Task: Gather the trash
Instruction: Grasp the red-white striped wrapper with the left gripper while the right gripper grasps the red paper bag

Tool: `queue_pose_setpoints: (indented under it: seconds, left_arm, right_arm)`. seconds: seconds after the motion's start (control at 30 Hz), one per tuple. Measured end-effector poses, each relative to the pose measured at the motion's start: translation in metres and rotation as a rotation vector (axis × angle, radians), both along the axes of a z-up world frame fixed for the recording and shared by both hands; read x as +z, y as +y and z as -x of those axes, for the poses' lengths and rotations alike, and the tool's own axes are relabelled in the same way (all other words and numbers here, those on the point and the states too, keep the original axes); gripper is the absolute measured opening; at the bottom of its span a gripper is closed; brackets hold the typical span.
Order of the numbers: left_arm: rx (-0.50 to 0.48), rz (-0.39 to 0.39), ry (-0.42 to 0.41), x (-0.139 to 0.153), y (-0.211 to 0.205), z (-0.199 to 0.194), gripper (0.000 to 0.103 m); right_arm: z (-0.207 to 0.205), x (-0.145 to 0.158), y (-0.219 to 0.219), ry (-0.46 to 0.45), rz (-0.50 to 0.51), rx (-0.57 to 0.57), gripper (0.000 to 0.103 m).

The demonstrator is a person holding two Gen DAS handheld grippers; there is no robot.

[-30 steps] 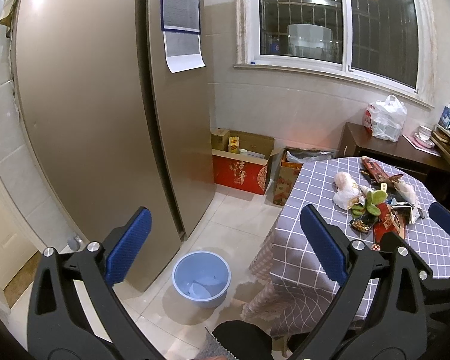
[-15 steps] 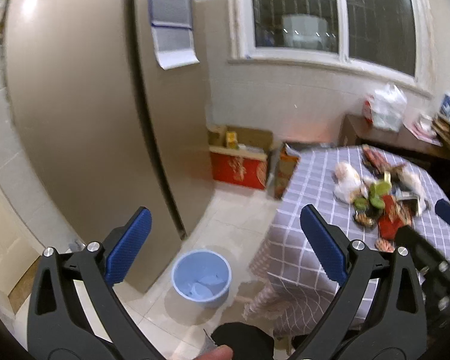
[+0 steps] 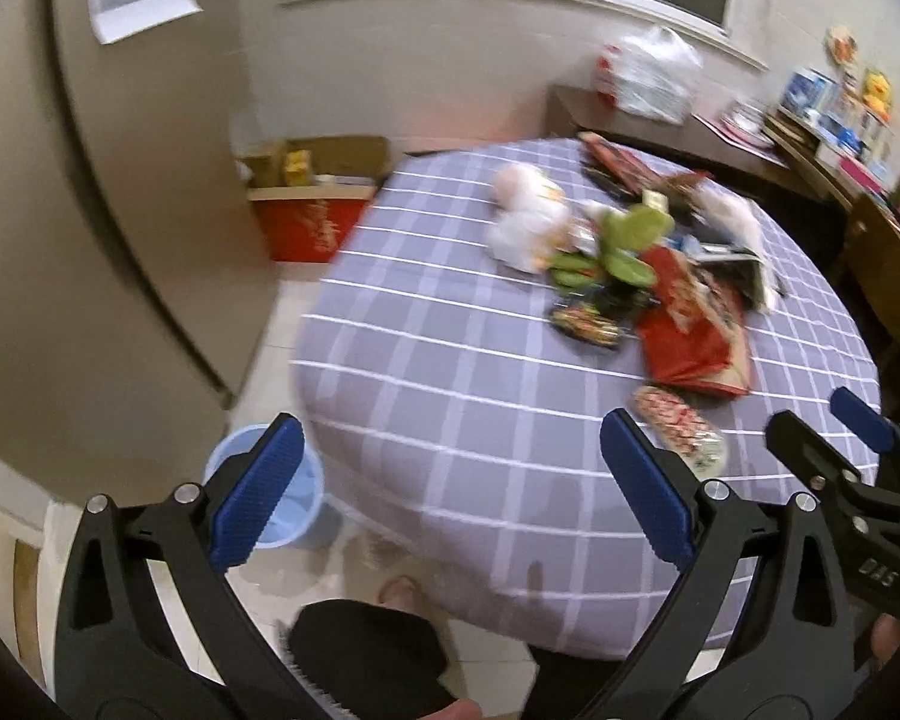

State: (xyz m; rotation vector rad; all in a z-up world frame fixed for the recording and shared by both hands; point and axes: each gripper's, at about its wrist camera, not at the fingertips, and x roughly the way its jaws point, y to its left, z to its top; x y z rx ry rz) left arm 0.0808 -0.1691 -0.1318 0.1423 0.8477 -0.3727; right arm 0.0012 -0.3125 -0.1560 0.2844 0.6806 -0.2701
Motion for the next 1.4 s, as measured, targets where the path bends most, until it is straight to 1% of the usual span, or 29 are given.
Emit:
queue_pose_setpoints:
  seconds: [0.1,0.2,0.3,0.4,0.5,0.57,0.63,0.67,0.7,0.77,0.8,0.83,0.87,0.9,1.0,1.07,1.27,1.3,1.37,1.4]
  left_arm:
    - [-0.062,-0.032,0.025,-0.013,-0.028,-0.001,0.097]
    - [-0.113,-0.01,0.073,-0.022,-0.05,0.0,0.093]
    - [-0.132,0.002,0.115,-0.032,-0.068,0.0,0.088]
    - [-0.143,0.009,0.14,-0.039,-0.082,-0.001,0.088]
    - [-0.136,-0.018,0.144,-0.047,-0.099,-0.004,0.088]
    - [-0.131,-0.057,0.145,-0.054,-0.107,-0.006,0.081]
    - [-0.118,-0.064,0.131,-0.056,-0.111,-0.006,0.078]
    - [-0.117,-0.069,0.132,-0.058,-0.112,-0.006,0.074]
    - [-0.115,-0.076,0.124,-0.058,-0.113,-0.007,0.073]
    - [-0.125,-0.081,0.114,-0.059,-0.115,-0.007,0.068]
    - [-0.136,-0.079,0.105,-0.058,-0.115,-0.007,0.062]
    - [-0.141,-0.075,0.097,-0.057,-0.115,-0.006,0.044]
    - [-0.146,-0.063,0.088,-0.056,-0.113,-0.006,0.032]
    - [-0.146,-0.053,0.093,-0.056,-0.109,-0.007,0.031]
    - [-0.146,-0.017,0.108,-0.055,-0.095,-0.01,0.017]
    - [-0.135,0.013,0.115,-0.053,-0.082,-0.011,0.015]
    - [-0.089,0.027,0.077,-0.044,-0.056,-0.016,0.013]
    - [-0.078,0.03,0.072,-0.043,-0.05,-0.017,0.013]
    - [-0.061,0.032,0.063,-0.04,-0.042,-0.021,0.013]
    - [-0.056,0.034,0.062,-0.039,-0.039,-0.021,0.013]
  right_arm:
    - [0.005,-0.006,-0.016,0.006,-0.021,-0.033,0.099]
    - [0.006,-0.012,-0.031,0.003,-0.05,-0.061,0.099]
    - [0.009,-0.018,-0.047,-0.002,-0.071,-0.088,0.099]
    - [0.013,-0.022,-0.058,0.007,-0.082,-0.096,0.099]
    - [0.012,-0.027,-0.067,0.013,-0.099,-0.094,0.099]
    - [0.01,-0.029,-0.069,0.018,-0.112,-0.084,0.099]
    - [0.006,-0.031,-0.071,0.017,-0.123,-0.074,0.099]
    - [0.004,-0.032,-0.071,0.018,-0.125,-0.069,0.099]
    - [0.003,-0.032,-0.071,0.019,-0.126,-0.066,0.099]
    - [-0.001,-0.031,-0.07,0.019,-0.13,-0.053,0.099]
    - [-0.002,-0.031,-0.069,0.02,-0.13,-0.046,0.099]
    - [-0.004,-0.03,-0.067,0.018,-0.134,-0.036,0.099]
    - [-0.005,-0.03,-0.066,0.017,-0.135,-0.032,0.099]
    - [-0.007,-0.029,-0.063,0.017,-0.144,-0.02,0.099]
    - [-0.014,-0.029,-0.058,0.014,-0.172,0.011,0.099]
    - [-0.021,-0.028,-0.054,0.011,-0.195,0.03,0.099]
    - [-0.054,-0.028,-0.042,0.015,-0.249,0.054,0.099]
    - [-0.059,-0.029,-0.041,0.014,-0.249,0.052,0.099]
    - [-0.073,-0.029,-0.038,0.044,-0.205,0.017,0.099]
    - [-0.076,-0.03,-0.038,0.043,-0.2,0.012,0.099]
